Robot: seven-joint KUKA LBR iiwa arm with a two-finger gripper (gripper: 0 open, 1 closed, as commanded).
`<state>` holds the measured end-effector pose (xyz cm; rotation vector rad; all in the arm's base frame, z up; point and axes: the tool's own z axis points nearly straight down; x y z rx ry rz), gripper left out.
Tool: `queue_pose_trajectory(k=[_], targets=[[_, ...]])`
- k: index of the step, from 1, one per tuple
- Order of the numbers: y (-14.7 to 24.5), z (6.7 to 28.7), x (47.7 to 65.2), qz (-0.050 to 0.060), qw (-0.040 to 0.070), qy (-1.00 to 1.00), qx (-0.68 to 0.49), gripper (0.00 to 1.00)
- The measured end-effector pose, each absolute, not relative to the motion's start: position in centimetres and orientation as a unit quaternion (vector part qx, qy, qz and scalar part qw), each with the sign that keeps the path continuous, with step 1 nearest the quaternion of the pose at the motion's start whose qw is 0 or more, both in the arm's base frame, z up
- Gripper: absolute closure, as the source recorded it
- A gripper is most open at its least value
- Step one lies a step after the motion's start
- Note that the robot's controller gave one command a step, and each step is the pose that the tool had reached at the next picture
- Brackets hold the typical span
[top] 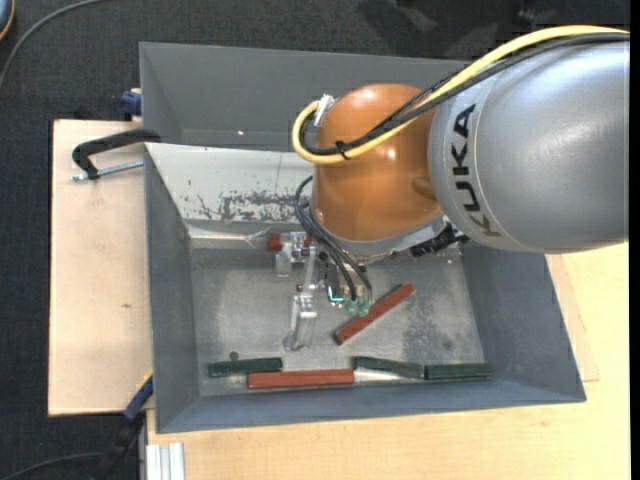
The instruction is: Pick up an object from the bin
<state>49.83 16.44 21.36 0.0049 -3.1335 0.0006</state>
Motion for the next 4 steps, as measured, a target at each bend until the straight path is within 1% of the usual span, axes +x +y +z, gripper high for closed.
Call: queue_pose_trajectory(k=[1, 2, 3, 4], targets=[[18.1, 9.4, 49.1, 0.001, 0.003, -0.992, -0.129, 0.0], [15.5, 7.0, 49.5, 0.0, 0.001, -0.996, -0.088, 0.0], [14.8, 7.1, 49.6, -0.001, 0.001, -0.993, -0.118, 0.0], [13.6, 7.1, 49.6, -0.001, 0.0, -0.993, -0.118, 0.0]])
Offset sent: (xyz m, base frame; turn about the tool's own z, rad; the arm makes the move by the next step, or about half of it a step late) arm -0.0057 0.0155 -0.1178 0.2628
